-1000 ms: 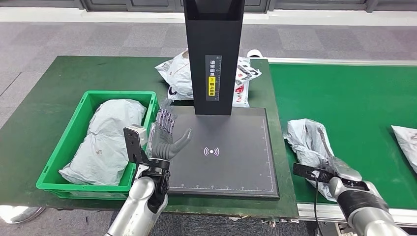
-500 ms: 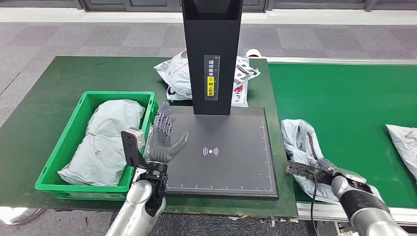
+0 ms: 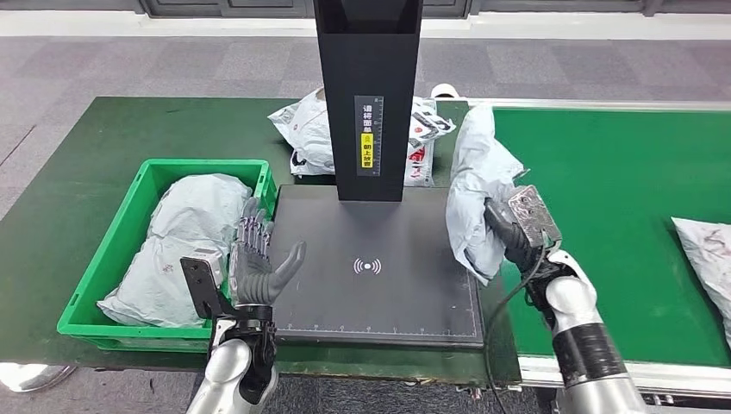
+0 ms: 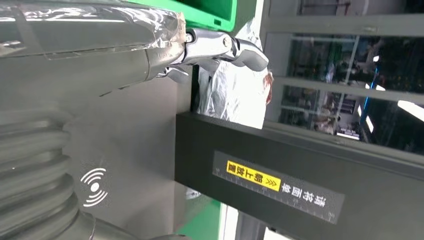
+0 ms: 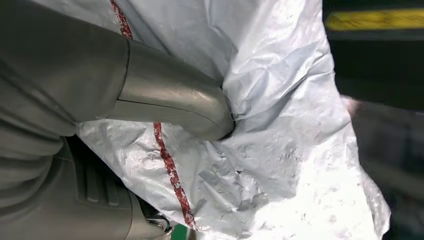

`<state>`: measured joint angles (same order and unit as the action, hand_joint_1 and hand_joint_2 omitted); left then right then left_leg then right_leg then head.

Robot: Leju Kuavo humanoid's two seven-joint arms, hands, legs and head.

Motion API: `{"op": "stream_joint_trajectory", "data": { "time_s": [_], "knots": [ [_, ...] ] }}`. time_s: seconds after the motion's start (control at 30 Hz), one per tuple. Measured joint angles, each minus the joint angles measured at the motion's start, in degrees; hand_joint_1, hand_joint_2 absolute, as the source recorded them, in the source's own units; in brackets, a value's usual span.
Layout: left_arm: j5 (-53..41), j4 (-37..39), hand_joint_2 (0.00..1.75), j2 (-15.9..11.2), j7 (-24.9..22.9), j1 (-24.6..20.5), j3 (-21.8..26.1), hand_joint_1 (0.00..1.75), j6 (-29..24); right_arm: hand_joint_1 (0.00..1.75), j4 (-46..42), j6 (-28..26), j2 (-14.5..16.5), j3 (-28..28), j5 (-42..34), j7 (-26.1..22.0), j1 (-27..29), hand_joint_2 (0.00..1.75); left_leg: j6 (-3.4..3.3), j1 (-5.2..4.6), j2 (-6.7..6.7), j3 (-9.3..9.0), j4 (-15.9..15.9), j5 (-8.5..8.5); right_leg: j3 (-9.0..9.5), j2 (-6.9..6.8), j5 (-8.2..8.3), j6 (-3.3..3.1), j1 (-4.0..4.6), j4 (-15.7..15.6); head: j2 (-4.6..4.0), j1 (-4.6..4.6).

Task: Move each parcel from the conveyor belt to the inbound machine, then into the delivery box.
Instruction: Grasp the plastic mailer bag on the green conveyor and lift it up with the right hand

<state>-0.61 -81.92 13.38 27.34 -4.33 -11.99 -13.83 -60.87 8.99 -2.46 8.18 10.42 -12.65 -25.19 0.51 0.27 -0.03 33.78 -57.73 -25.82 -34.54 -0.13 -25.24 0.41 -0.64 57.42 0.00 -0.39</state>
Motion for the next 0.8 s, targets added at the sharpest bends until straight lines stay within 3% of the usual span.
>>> {"op": "stream_joint_trajectory", "data": {
  "time_s": [0.17, 0.47, 0.6, 0.8],
  "knots": [
    [-0.8, -1.4, 1.75, 0.6, -0.7, 1.2, 0.6, 0.0, -0.8, 1.75, -12.7, -7.4, 3.8, 0.5, 5.0, 2.2, 3.3, 1.75, -0.01, 0.07, 0.0, 0.02, 0.0, -0.05, -0.01, -0.01, -0.03, 0.0, -0.05, 0.0, 0.0, 0.0],
    [-1.6, -2.0, 1.75, 0.9, -1.3, 1.4, 1.2, 0.0, -0.7, 1.75, -22.6, -10.0, 7.5, 1.6, 7.2, 3.4, 5.9, 1.75, -0.02, 0.05, 0.01, 0.0, 0.0, -0.05, 0.0, 0.02, -0.01, 0.0, -0.08, 0.0, 0.0, 0.01],
    [-1.8, -1.8, 1.75, 0.9, -1.6, 0.7, 1.2, 0.0, -0.6, 1.75, -17.8, -10.3, 9.0, 4.0, 8.7, 5.9, 3.4, 1.75, 0.02, 0.05, 0.06, -0.04, 0.0, -0.02, 0.0, 0.08, 0.01, -0.02, -0.05, 0.0, 0.0, 0.0],
    [-2.2, -1.4, 1.75, 1.1, -2.3, -0.8, 1.0, 0.0, -1.8, 1.75, -1.5, -13.1, 12.5, 8.5, 11.5, 7.3, -2.6, 1.75, 0.12, 0.07, 0.05, -0.04, 0.0, 0.06, 0.01, 0.07, 0.04, -0.06, 0.01, 0.0, 0.0, 0.0]
  ]
}}
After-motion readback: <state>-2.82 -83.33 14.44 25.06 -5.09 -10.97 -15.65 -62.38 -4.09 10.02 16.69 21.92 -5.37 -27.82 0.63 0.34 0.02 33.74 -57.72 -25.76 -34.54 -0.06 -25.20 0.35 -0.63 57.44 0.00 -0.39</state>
